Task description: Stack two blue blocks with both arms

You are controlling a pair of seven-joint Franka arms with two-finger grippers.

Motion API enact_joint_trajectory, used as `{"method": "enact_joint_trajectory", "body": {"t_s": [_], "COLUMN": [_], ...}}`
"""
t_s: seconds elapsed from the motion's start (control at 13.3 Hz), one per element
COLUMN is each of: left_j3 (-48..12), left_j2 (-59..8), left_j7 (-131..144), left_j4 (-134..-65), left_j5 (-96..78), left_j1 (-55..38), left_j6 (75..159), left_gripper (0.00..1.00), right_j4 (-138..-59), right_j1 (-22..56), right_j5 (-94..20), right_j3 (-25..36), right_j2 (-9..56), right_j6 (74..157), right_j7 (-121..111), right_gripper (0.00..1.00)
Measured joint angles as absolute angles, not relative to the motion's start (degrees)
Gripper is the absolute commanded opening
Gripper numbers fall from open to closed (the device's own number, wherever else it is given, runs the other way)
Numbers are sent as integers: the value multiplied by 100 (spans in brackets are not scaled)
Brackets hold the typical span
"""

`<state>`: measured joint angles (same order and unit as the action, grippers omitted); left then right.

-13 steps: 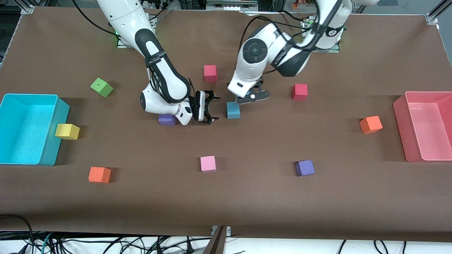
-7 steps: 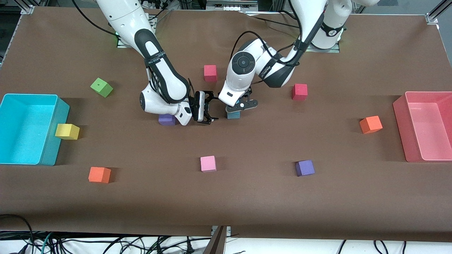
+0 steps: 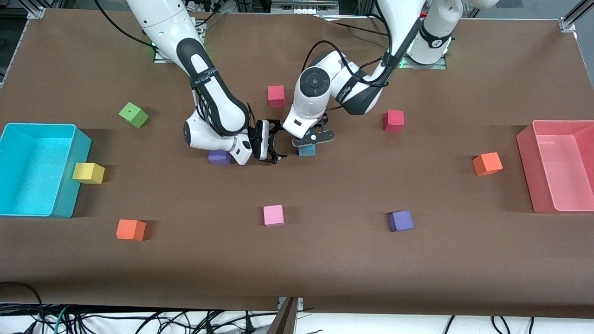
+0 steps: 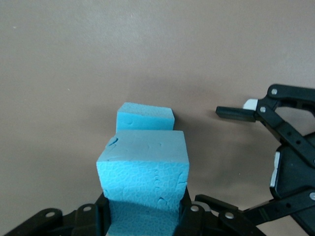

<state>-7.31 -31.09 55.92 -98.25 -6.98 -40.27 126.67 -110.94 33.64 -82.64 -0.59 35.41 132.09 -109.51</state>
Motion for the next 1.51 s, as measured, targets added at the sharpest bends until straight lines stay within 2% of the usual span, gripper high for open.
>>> {"method": "enact_joint_trajectory", "body": {"t_s": [0.9,0.98,1.05,1.13,1.2,1.51], "left_j3": [-578,-578,-575,-567,-558,-544], "left_j2": [-3198,-3198,-3199,-3200,-3201,-3248], "left_j7": [5569,5569,5569,5569,5569,5569], "left_j4": [-9823,-9816,-9815,-9814,-9813,-9809], "left_j5": [-698,-698,-698,-698,-698,-698], "left_j1": [-4070,-4079,-4082,-4083,-4084,-4101], "left_j6": [12667,12662,12658,12658,12658,12662], "left_gripper": [1,18,49,95,100,100], "right_j4": [-11094,-11094,-11094,-11094,-11094,-11095], "right_j1": [3363,3363,3363,3363,3363,3354], "right_j5": [-8265,-8265,-8265,-8265,-8265,-8265], "right_j3": [-59,-59,-59,-59,-59,-59], "right_j2": [3541,3541,3541,3541,3541,3541], "right_j6": [13206,13206,13206,13206,13206,13205], "right_j7": [-10953,-10953,-10953,-10953,-10953,-10956], "right_gripper": [100,100,100,100,100,100]}}
